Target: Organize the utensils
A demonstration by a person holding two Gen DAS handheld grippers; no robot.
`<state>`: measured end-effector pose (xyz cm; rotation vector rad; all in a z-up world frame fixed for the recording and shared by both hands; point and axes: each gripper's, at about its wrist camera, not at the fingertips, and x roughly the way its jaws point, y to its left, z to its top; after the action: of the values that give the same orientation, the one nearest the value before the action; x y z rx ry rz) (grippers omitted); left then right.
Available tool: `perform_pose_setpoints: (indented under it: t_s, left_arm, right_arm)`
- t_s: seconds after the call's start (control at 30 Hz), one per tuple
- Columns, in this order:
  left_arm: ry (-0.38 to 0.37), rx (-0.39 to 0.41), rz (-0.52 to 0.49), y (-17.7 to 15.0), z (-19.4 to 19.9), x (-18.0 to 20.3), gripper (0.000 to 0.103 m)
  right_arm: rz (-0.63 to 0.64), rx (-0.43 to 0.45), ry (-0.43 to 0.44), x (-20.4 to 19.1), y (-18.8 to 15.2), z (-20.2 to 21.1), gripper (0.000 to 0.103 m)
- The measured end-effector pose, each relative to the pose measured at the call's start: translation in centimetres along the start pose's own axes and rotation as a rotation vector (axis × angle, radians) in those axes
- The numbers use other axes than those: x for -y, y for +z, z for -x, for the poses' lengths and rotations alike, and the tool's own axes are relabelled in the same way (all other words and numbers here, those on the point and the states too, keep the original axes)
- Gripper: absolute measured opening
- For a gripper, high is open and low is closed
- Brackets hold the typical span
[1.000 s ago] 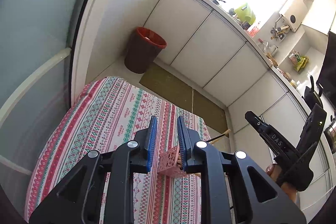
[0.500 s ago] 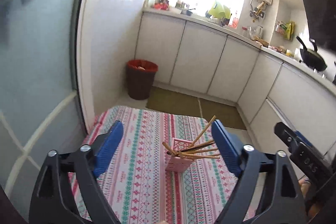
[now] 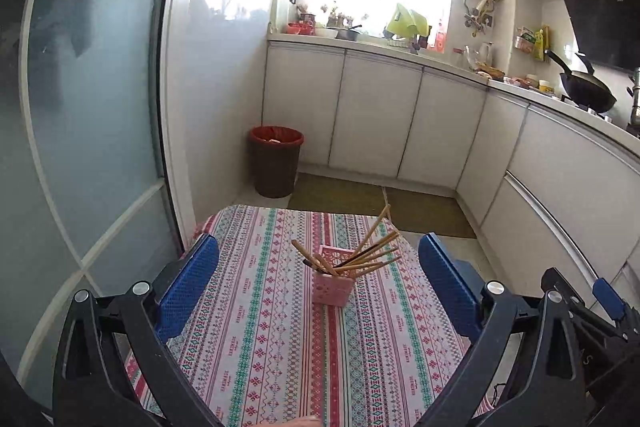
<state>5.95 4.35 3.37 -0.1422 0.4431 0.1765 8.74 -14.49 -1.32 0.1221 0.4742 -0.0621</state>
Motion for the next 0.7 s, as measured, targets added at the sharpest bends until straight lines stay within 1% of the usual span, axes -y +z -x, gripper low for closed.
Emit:
perform_pose_setpoints:
  t_s: [0.07, 0.1, 0.17, 0.23, 0.33, 0.7]
  left_arm:
    - [-0.013, -0.011, -0.04, -0.4, 0.4, 0.9, 0.096]
    - [-0.005, -0.012, -0.053, -0.5, 0.5, 1.2, 0.096]
    - [0.034, -0.004, -0.074, -0.8, 0.9, 1.6, 0.096]
    - [0.037, -0.015, -0.088, -0.8, 1.0, 1.7, 0.096]
    - [0.042, -0.025, -0.089, -1.1, 1.0, 1.8, 0.096]
    - [0.027, -0.042, -0.084, -1.3, 1.1, 1.8, 0.096]
  right_arm:
    - [0.008, -0.008, -0.006, 0.0, 0.1, 0.5, 0.096]
    - [0.013, -0.009, -0.013, -0.1, 0.1, 0.7, 0.096]
    - [0.026, -0.007, -0.024, -0.2, 0.1, 1.2, 0.096]
    - [0.029, -0.008, -0.034, -0.3, 0.2, 1.3, 0.096]
    - [0.033, -0.008, -0.031, -0.2, 0.3, 1.6, 0.096]
    - [0.019, -0.056, -0.005, 0.0, 0.0, 1.1, 0.096]
